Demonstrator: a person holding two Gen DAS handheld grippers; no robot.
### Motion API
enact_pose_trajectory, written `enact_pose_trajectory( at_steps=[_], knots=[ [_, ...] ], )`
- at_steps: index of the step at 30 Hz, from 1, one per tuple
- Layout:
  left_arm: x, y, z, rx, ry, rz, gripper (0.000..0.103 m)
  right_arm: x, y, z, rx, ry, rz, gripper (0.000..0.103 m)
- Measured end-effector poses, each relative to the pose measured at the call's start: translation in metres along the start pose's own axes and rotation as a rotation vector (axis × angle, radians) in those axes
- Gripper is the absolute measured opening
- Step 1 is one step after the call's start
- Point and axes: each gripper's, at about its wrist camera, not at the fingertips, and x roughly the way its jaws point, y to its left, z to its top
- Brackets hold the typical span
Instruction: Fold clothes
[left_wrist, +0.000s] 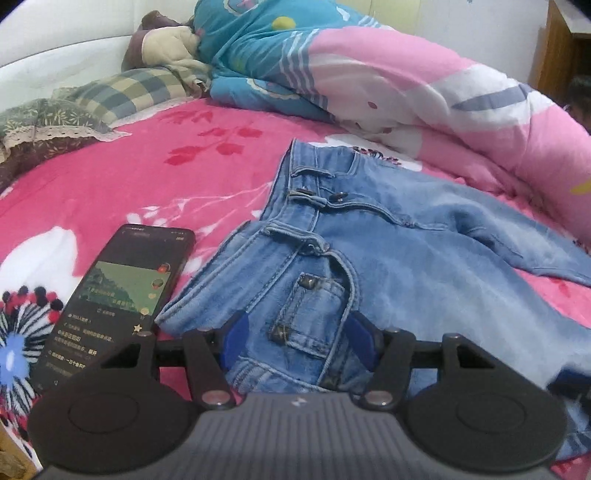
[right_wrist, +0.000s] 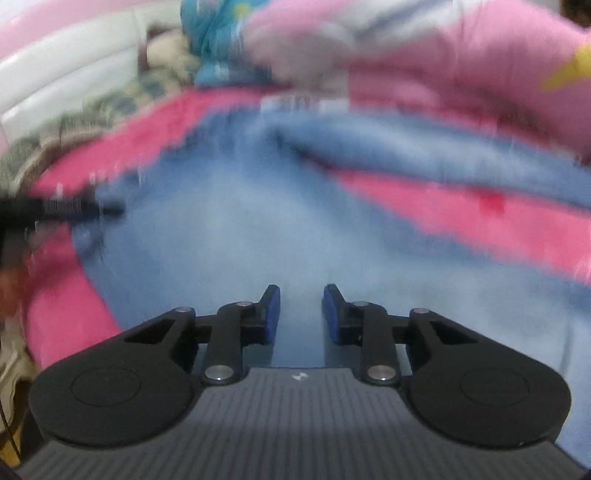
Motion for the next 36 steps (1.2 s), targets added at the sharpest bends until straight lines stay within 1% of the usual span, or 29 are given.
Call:
enact_pose_trajectory(
  at_steps=[2,4,7,10,15,19,21,24,25,28,30,36],
  knots=[
    [0.0,-0.001,0.0,0.0,0.006,0.006,0.061,-0.008,0.002,-0.002,-0.026,-0.007,0.005,0.025],
    [-0.001,-0.002,0.002,0.008,0.012,0.019,0.061,-0.01,-0.004,0.002,-0.002,-0.016,0.013,0.023],
    [0.0,-0.006,0.004,0.021,0.018,0.039,0.061,-0.013,-0.018,0.007,0.026,-0.032,-0.02,0.023],
    [0.001,-0.009,0.006,0.024,0.025,0.053,0.062,-0.012,-0.033,-0.003,0.071,-0.001,-0.009,0.023],
    [0.001,-0.012,0.007,0.04,0.03,0.073,0.062,-0.033,-0.037,-0.021,0.055,-0.011,0.004,0.023],
    [0.001,-0.015,0.007,0.053,0.034,0.087,0.062,-0.049,-0.044,-0.019,0.088,-0.027,0.013,0.023],
    [0.002,-0.017,0.008,0.06,0.036,0.093,0.062,-0.056,-0.049,-0.014,0.095,-0.056,-0.001,0.023],
    [0.002,-0.018,0.008,0.065,0.039,0.098,0.062,-0.06,-0.062,-0.009,0.119,-0.084,-0.049,0.023],
    [0.002,-0.018,0.008,0.066,0.04,0.1,0.062,-0.058,-0.069,-0.009,0.14,-0.078,-0.066,0.023],
    [0.003,-0.02,0.008,0.072,0.041,0.106,0.062,-0.049,-0.084,-0.019,0.183,-0.019,-0.1,0.023],
    [0.003,-0.021,0.008,0.078,0.042,0.11,0.062,-0.049,-0.088,-0.03,0.192,-0.013,-0.096,0.023],
    [0.001,-0.027,0.009,0.105,0.044,0.137,0.062,-0.059,-0.088,-0.038,0.193,-0.017,-0.091,0.023]
  ],
)
